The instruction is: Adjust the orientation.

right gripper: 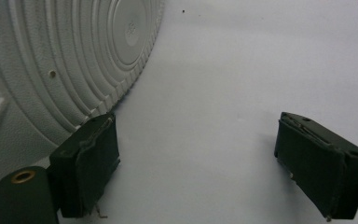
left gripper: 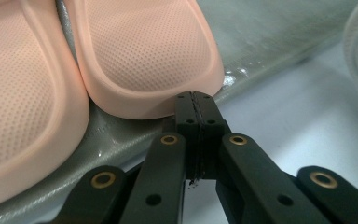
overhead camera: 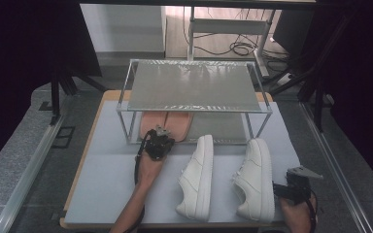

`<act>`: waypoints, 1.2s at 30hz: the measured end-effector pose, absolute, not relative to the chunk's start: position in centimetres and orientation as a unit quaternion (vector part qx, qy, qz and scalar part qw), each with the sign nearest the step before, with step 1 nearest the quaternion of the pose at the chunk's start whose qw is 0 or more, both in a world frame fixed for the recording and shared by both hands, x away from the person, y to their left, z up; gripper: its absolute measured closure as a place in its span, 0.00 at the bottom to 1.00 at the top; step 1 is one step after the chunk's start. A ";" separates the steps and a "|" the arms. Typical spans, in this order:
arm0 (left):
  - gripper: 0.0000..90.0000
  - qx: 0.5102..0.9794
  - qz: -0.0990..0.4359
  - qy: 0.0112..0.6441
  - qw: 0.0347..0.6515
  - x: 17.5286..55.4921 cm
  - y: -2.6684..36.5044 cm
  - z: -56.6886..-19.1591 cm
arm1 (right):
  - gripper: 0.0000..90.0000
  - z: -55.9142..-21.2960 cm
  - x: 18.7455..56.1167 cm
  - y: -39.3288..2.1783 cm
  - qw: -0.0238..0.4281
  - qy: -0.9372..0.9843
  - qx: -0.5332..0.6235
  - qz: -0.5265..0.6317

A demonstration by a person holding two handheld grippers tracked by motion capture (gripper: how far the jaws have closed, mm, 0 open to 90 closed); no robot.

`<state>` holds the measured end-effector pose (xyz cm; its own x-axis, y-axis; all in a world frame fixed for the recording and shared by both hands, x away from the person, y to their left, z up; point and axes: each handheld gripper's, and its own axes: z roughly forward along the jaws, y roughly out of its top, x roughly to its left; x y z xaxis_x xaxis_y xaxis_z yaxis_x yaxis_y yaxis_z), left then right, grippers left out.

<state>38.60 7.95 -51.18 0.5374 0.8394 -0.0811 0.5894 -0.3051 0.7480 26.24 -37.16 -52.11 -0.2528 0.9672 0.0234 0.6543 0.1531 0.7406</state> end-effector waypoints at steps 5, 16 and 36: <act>1.00 0.791 0.168 0.451 0.377 38.5 8.0 -51.2 | 0.15 -52.1 26.2 -37.2 0.239 0.721 0.563 0.327; 0.93 0.792 0.163 0.446 0.382 37.3 8.9 -50.4 | 0.15 -52.1 26.2 -37.2 0.239 0.721 0.563 0.327; 0.72 0.790 0.167 0.449 0.383 35.5 10.6 -48.8 | 0.15 -52.1 26.2 -37.2 0.239 0.721 0.563 0.327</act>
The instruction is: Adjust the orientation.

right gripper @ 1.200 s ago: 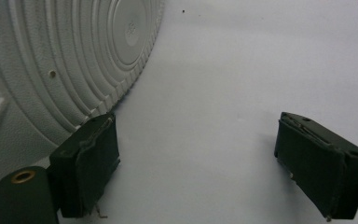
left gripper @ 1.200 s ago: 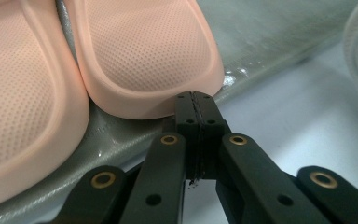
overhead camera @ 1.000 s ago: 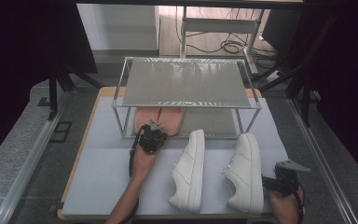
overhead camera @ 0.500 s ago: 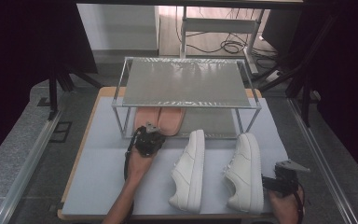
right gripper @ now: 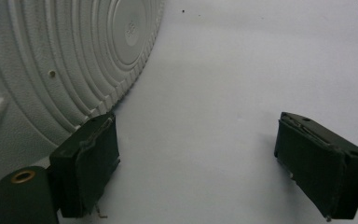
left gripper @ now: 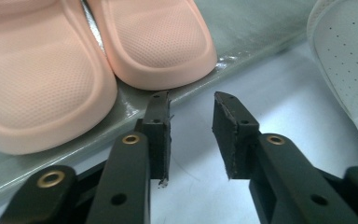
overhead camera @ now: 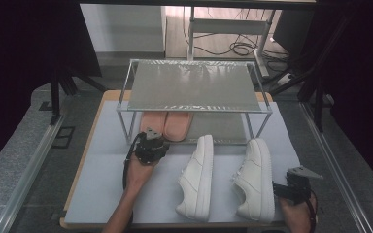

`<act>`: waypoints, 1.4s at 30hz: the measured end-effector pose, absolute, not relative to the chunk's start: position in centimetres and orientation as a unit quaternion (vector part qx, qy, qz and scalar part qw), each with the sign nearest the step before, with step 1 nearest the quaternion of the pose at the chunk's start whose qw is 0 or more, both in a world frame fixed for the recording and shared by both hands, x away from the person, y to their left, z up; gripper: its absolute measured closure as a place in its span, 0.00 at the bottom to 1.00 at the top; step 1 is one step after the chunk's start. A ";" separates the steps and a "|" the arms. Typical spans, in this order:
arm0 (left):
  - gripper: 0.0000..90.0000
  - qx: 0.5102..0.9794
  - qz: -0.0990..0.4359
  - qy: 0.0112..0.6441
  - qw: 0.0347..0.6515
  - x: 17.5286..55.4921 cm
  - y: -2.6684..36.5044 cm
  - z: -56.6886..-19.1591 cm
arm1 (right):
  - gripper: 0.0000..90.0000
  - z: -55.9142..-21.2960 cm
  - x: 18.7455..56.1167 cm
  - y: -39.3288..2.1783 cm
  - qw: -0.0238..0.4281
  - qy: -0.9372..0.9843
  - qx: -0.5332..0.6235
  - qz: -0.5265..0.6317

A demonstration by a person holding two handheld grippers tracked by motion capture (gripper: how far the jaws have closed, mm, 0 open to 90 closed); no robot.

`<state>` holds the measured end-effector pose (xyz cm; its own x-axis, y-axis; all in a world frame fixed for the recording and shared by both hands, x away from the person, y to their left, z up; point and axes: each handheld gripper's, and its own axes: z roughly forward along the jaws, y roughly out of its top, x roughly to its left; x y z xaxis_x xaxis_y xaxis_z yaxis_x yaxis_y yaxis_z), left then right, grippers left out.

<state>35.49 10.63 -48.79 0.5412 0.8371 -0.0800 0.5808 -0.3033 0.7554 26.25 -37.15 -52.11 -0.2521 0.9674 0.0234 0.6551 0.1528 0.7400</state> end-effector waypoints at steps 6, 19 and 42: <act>0.61 0.787 0.167 0.455 0.383 34.5 12.1 -48.5 | 0.15 -52.1 26.2 -37.1 0.238 0.720 0.563 0.327; 0.31 0.781 0.170 0.458 0.389 31.8 14.3 -47.3 | 0.15 -52.1 26.2 -37.2 0.239 0.721 0.563 0.327; 0.14 0.790 0.170 0.470 0.355 27.3 19.5 -49.4 | 0.17 -52.1 26.2 -37.1 0.242 0.720 0.563 0.324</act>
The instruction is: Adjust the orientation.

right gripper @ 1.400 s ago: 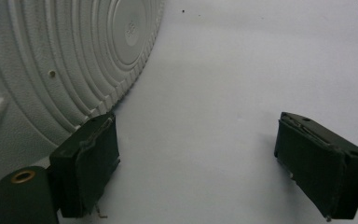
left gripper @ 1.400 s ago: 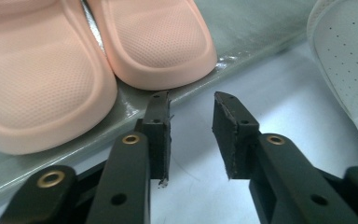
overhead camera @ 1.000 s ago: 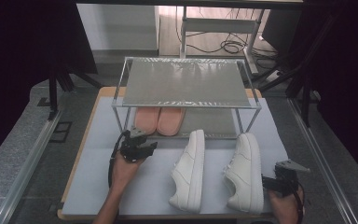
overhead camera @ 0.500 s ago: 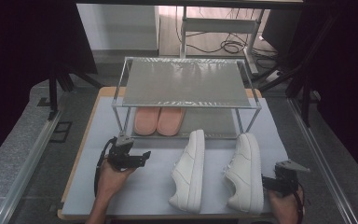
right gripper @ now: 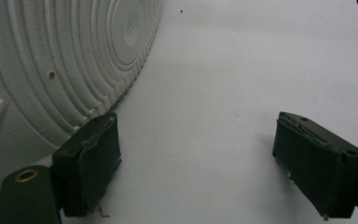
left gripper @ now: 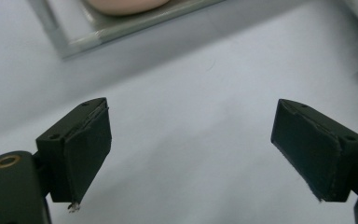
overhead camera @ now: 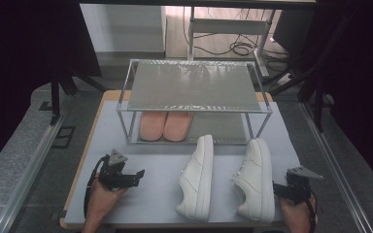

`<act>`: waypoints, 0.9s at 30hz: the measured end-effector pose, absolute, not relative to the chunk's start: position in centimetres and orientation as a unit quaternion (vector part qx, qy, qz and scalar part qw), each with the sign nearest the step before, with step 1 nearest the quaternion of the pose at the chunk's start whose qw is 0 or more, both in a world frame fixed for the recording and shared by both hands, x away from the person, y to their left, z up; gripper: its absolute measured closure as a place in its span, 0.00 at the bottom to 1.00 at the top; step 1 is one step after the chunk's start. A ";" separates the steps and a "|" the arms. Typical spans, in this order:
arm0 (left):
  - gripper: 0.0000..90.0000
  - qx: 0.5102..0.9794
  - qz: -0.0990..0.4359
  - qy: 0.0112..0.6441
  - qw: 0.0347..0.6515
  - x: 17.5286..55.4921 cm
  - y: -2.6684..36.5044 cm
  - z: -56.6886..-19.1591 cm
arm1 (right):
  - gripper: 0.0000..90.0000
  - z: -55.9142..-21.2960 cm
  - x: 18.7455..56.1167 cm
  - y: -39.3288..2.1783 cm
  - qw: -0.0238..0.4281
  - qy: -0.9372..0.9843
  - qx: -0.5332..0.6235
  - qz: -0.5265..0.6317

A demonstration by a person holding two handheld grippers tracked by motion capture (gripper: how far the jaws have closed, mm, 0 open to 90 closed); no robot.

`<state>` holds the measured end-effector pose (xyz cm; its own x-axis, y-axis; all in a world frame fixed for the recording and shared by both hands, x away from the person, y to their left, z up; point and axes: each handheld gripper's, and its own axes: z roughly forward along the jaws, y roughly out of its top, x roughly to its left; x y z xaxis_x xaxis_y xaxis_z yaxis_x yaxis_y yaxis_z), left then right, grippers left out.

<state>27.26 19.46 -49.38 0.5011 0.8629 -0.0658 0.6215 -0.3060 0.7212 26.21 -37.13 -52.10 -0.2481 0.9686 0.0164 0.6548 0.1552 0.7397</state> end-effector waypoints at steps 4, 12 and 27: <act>0.13 0.792 0.164 0.476 0.347 27.0 20.1 -50.1 | 0.17 -52.1 26.2 -37.1 0.242 0.720 0.563 0.324; 0.14 0.796 0.169 0.490 0.312 26.7 20.6 -51.8 | 0.17 -52.1 26.2 -37.1 0.241 0.720 0.564 0.324; 0.13 0.791 0.183 0.487 0.322 26.5 20.6 -52.4 | 0.32 -51.0 25.8 -37.9 0.217 0.712 0.561 0.362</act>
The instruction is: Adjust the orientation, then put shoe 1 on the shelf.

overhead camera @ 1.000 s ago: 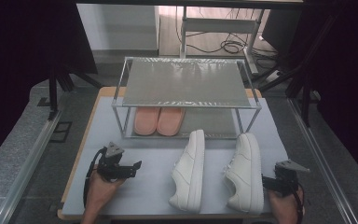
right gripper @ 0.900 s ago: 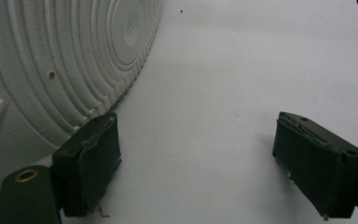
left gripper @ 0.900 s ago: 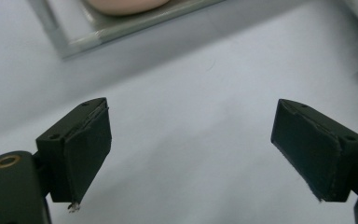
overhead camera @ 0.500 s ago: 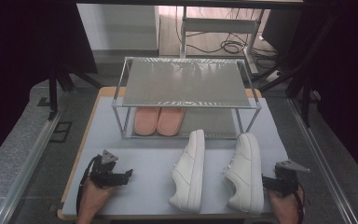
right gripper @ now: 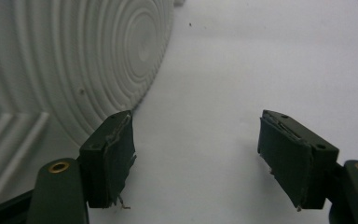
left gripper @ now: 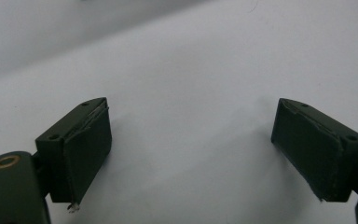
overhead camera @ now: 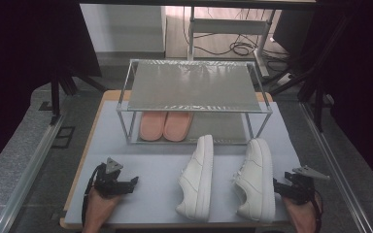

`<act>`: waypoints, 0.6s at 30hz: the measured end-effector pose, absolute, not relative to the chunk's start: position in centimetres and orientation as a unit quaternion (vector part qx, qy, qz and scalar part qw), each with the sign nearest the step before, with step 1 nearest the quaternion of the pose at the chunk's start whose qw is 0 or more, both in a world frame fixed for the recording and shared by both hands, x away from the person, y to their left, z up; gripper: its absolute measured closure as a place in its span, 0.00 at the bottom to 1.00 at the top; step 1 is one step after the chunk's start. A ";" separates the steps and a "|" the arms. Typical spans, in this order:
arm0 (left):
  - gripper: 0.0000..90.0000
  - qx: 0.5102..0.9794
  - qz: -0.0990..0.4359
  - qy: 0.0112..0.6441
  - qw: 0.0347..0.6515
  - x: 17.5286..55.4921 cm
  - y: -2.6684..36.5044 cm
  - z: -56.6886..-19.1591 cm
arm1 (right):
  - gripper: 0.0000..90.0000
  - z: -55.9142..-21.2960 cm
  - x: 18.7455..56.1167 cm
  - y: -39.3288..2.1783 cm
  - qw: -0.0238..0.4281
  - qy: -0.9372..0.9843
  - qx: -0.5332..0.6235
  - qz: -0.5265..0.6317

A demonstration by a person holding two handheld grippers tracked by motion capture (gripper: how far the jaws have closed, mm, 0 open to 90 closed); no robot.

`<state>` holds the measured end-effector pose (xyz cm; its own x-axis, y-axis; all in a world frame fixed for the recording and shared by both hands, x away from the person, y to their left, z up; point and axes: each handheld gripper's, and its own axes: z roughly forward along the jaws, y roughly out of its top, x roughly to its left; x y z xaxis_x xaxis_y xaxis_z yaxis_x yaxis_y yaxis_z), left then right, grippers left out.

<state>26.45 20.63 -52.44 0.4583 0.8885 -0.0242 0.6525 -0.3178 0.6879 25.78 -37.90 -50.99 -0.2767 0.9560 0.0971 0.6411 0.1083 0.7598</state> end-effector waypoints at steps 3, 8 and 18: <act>0.13 0.791 0.183 0.487 0.322 26.4 20.6 -52.5 | 0.37 -50.4 25.6 -38.0 0.218 0.717 0.551 0.367; 0.13 0.791 0.184 0.487 0.321 26.5 20.6 -52.4 | 0.46 -49.6 25.4 -37.3 0.221 0.730 0.532 0.368; 0.13 0.791 0.184 0.487 0.321 26.5 20.6 -52.5 | 0.66 -47.7 24.8 -37.1 0.203 0.737 0.524 0.376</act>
<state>26.46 20.62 -52.46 0.4582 0.8885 -0.0224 0.6527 -0.3192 0.6871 24.84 -37.12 -47.65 -0.3679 0.9249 0.0956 0.6203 0.1675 0.7663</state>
